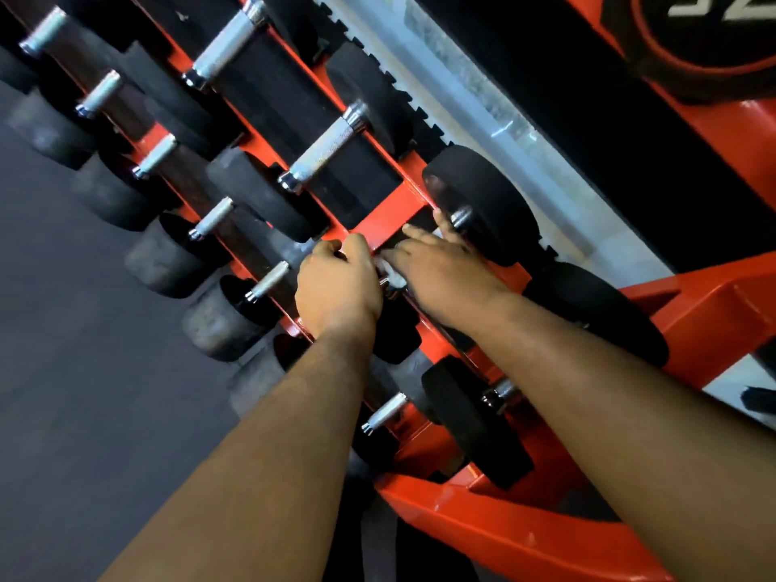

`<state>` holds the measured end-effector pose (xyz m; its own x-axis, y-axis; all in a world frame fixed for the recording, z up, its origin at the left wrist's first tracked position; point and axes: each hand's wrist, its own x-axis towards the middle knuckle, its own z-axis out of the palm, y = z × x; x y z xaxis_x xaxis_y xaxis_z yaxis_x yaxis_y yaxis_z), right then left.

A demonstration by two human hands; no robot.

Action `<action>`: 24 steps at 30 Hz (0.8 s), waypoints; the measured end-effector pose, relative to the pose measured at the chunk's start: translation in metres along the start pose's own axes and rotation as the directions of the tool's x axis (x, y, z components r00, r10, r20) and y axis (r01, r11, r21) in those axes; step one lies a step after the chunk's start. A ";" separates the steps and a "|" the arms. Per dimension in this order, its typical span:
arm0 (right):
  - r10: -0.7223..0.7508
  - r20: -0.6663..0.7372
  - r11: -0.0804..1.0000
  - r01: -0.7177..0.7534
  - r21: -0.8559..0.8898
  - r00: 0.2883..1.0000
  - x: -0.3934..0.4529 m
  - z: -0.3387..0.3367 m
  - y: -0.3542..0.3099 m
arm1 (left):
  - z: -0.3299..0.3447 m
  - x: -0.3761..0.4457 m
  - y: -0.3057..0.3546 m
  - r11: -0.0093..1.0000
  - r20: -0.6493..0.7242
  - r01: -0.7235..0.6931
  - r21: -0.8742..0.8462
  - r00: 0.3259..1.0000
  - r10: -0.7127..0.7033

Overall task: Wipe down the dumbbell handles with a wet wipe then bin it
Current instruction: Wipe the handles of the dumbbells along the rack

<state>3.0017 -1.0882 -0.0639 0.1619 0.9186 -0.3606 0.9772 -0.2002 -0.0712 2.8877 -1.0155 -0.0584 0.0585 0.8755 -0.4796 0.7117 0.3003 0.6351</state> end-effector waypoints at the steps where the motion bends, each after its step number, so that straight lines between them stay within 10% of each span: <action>1: -0.043 0.024 0.999 0.043 -0.019 0.999 -0.002 0.000 0.000 | 0.001 0.001 0.000 1.000 0.002 -0.003 0.003 1.000 0.003; 13: -0.323 -0.006 0.942 0.320 -0.103 0.946 -0.058 -0.002 0.012 | -0.007 -0.005 0.007 1.000 0.021 0.016 -0.018 1.000 -0.015; 18: 0.079 -0.264 0.807 0.093 0.583 0.961 -0.031 -0.023 0.009 | -0.008 -0.002 0.002 0.996 0.053 0.030 -0.087 0.998 -0.026; 24: 0.253 -0.248 0.630 0.035 0.776 0.935 0.037 -0.046 -0.013 | -0.029 0.034 -0.009 0.963 -0.152 0.037 -0.268 0.985 -0.080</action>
<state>3.0010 -1.0356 -0.0334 0.4329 0.8927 -0.1249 0.5146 -0.3585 -0.7789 2.8632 -0.9778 -0.0632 -0.1063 0.8960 -0.4312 0.4994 0.4231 0.7560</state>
